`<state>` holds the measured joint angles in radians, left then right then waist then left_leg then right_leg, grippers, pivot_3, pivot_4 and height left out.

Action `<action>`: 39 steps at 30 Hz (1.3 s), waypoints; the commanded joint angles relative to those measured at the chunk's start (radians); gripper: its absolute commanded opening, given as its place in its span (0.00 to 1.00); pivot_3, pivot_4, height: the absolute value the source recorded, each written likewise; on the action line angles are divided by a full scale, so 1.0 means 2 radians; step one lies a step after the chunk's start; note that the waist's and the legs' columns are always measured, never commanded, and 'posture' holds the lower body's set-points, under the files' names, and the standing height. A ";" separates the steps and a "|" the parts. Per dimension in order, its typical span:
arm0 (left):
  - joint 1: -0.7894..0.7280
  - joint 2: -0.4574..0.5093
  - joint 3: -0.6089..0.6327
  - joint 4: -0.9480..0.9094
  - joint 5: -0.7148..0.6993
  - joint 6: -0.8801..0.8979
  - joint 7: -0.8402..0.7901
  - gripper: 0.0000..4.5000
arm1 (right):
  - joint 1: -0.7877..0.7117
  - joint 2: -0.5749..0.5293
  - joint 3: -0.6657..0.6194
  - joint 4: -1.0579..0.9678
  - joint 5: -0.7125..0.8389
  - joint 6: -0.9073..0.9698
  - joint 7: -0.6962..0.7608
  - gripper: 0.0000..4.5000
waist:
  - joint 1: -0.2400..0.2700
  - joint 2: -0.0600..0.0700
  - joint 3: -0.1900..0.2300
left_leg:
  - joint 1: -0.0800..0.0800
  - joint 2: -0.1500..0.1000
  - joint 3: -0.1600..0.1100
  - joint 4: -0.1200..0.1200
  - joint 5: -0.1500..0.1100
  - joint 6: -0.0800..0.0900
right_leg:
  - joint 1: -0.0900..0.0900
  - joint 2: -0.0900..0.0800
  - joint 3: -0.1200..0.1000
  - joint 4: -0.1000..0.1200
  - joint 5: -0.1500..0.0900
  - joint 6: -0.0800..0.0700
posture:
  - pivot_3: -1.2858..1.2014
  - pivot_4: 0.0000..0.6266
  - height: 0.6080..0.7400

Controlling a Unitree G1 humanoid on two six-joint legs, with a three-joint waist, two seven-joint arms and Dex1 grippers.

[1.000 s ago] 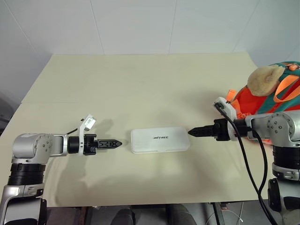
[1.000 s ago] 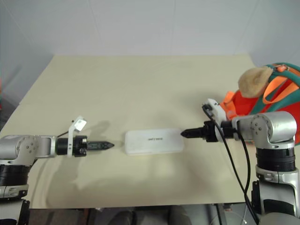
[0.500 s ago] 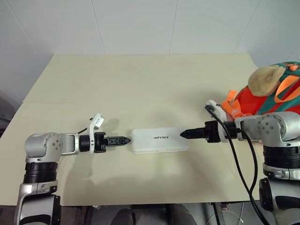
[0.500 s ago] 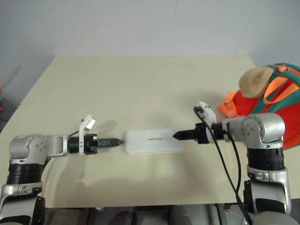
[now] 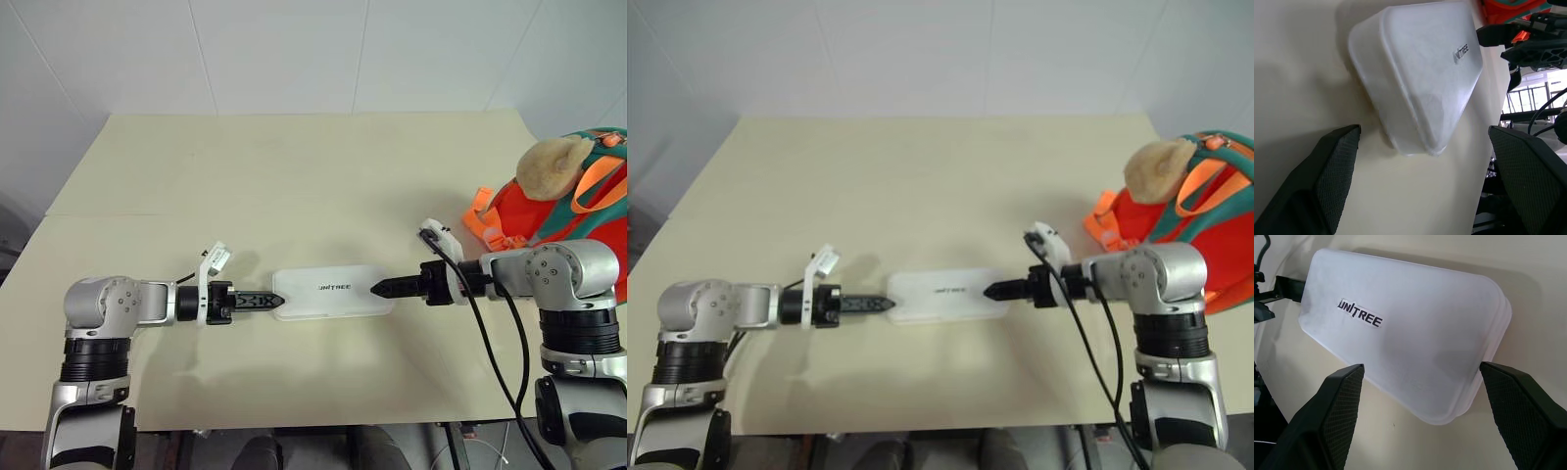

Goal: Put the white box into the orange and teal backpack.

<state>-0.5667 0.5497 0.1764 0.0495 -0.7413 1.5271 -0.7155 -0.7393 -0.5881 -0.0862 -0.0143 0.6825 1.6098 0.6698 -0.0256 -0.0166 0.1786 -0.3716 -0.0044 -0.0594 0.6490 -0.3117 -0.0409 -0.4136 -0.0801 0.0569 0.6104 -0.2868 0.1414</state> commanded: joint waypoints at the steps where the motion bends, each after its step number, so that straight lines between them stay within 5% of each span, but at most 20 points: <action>1: -0.006 -0.010 -0.003 0.005 -0.004 0.007 0.009 0.99 | 0.001 0.008 -0.007 -0.015 0.013 0.002 -0.004 1.00 | 0.000 0.000 0.000 | 0.000 0.000 0.000 0.000 0.000 0.000 | 0.000 0.000 0.000 0.000 0.000 0.000 | 0.52 0.24 1.00; 11: -0.019 -0.036 0.012 0.032 -0.020 0.036 0.002 0.99 | 0.008 0.024 -0.009 -0.021 0.015 -0.006 -0.006 1.00 | 0.000 0.000 0.000 | 0.000 0.000 0.000 0.000 0.001 -0.002 | 0.000 0.000 0.000 0.000 0.000 0.000 | 0.52 0.24 1.00; 24: -0.028 0.023 -0.041 0.095 -0.025 0.024 -0.075 0.99 | 0.046 -0.031 0.031 -0.062 0.041 -0.045 0.051 1.00 | -0.001 0.000 0.000 | 0.000 0.000 0.000 -0.001 0.001 -0.002 | 0.000 0.000 0.000 -0.001 0.000 0.000 | 0.52 0.24 1.00; 39: -0.029 -0.035 -0.013 0.100 -0.020 0.011 -0.032 0.99 | 0.061 -0.028 0.026 -0.073 0.052 -0.053 0.048 1.00 | 0.003 0.000 0.000 | 0.000 0.000 0.000 0.000 0.001 -0.002 | 0.000 0.000 0.000 -0.001 0.000 0.000 | 0.52 0.24 1.00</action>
<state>-0.6250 0.4887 0.1493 0.2540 -0.7808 1.5434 -0.7960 -0.6166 -0.6496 -0.0182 -0.1203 0.7586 1.5188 0.7533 -0.0199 -0.0168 0.1785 -0.3713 -0.0046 -0.0603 0.6487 -0.3098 -0.0442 -0.4138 -0.0802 0.0567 0.6076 -0.2868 0.1414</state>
